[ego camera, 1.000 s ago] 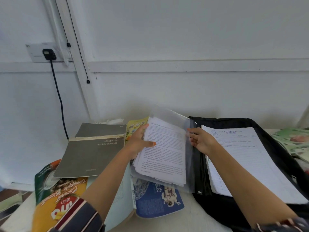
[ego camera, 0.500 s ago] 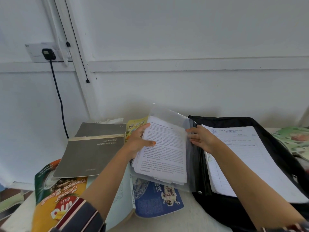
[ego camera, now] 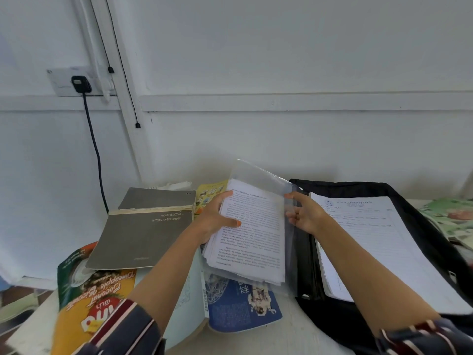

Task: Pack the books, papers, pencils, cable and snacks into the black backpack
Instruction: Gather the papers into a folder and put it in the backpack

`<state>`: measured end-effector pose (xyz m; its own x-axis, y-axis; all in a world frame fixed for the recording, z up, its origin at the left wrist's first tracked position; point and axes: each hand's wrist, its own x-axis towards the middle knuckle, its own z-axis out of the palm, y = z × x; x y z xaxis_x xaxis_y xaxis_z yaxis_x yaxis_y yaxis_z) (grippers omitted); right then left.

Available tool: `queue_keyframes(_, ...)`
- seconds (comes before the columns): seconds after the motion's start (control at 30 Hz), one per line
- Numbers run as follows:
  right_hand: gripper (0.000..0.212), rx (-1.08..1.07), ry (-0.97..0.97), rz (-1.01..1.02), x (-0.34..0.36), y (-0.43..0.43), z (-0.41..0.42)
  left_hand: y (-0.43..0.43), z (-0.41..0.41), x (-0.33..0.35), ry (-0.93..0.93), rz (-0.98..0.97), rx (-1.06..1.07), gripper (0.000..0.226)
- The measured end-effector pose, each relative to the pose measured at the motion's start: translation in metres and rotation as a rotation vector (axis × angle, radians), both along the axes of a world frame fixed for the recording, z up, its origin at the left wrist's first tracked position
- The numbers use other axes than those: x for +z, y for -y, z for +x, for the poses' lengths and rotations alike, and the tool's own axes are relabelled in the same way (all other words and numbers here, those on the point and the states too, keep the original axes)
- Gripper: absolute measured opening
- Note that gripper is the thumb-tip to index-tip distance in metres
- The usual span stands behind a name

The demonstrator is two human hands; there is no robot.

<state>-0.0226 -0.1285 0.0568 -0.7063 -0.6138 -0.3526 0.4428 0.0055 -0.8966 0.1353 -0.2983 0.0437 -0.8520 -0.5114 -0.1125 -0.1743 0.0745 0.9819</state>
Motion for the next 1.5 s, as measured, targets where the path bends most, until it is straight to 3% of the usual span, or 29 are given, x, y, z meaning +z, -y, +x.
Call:
queue_keyframes(0.13,0.044,0.083,-0.124,0.119,0.002,-0.006,0.001,-0.001,-0.001,0.001,-0.032,0.016,0.056,0.083)
queue_keyframes(0.3,0.039,0.129,-0.218,0.197,-0.001,-0.019,0.011,-0.002,0.0,-0.005,-0.085,0.144,0.068,0.085)
queue_keyframes(0.5,0.069,0.248,-0.122,0.267,0.002,-0.036,0.024,-0.004,0.003,-0.006,-0.135,0.23,0.065,0.086)
queue_keyframes(0.63,0.064,0.248,-0.058,0.247,0.006,-0.049,0.027,-0.006,0.003,-0.003,-0.143,0.285,0.089,0.084)
queue_keyframes(0.8,0.058,0.288,-0.162,0.304,0.004,-0.069,0.036,-0.013,0.004,-0.002,-0.152,0.354,0.095,0.085)
queue_keyframes(1.03,0.054,0.207,-0.168,0.234,-0.001,-0.077,0.051,-0.009,0.006,-0.004,-0.036,0.304,0.015,0.095)
queue_keyframes(1.13,0.063,0.191,-0.33,0.349,0.0,-0.075,0.058,-0.009,0.007,0.004,0.033,0.244,-0.029,0.093)
queue_keyframes(1.3,0.075,0.075,-0.923,0.656,0.019,-0.077,0.072,-0.018,-0.006,0.031,0.043,0.208,-0.032,0.091)
queue_keyframes(1.37,0.076,0.084,-0.979,0.564,0.032,-0.074,0.081,-0.026,-0.015,0.05,0.04,0.141,-0.036,0.092)
queue_keyframes(1.5,0.069,0.033,-0.864,0.312,0.059,-0.064,0.079,-0.062,-0.04,0.088,0.009,-0.082,-0.071,0.094)
